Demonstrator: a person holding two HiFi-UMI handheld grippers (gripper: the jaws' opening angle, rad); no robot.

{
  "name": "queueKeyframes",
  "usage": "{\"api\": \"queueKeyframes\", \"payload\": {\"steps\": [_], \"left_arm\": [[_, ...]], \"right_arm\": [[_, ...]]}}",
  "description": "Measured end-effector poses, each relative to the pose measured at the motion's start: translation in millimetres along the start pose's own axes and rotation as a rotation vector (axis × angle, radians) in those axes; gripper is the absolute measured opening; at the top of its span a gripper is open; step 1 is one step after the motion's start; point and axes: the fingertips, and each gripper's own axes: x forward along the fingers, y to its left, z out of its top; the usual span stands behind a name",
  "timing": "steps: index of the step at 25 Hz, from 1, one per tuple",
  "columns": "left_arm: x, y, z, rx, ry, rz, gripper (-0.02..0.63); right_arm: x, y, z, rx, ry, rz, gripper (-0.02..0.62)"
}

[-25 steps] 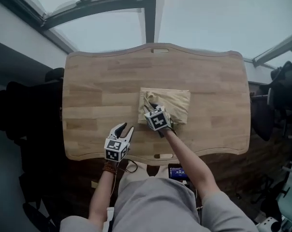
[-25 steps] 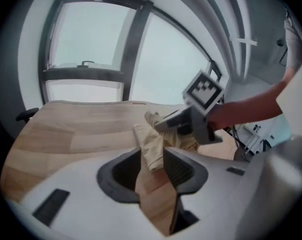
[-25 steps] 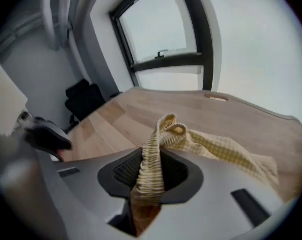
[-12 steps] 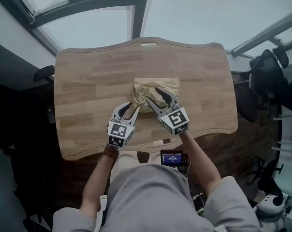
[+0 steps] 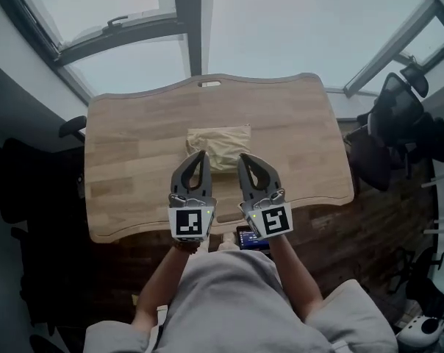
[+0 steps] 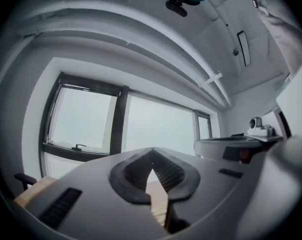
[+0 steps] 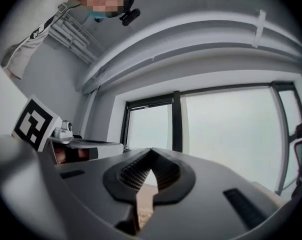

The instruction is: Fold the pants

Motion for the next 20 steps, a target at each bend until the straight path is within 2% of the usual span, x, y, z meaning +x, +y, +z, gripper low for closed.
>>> {"api": "queueKeyframes", "payload": {"steps": [9, 14, 20], "left_arm": [[-61, -69, -52, 0.075, 0.114, 0.042, 0.006], [-76, -77, -50, 0.084, 0.126, 0.071, 0.006], [-83, -85, -50, 0.101, 0.129, 0.064, 0.006]], "right_arm": [[-79, 15, -21, 0.003, 0.02, 0.063, 0.003], [-98, 13, -24, 0.009, 0.015, 0.066, 0.002], [-105, 11, -27, 0.019, 0.019, 0.052, 0.002]]}}
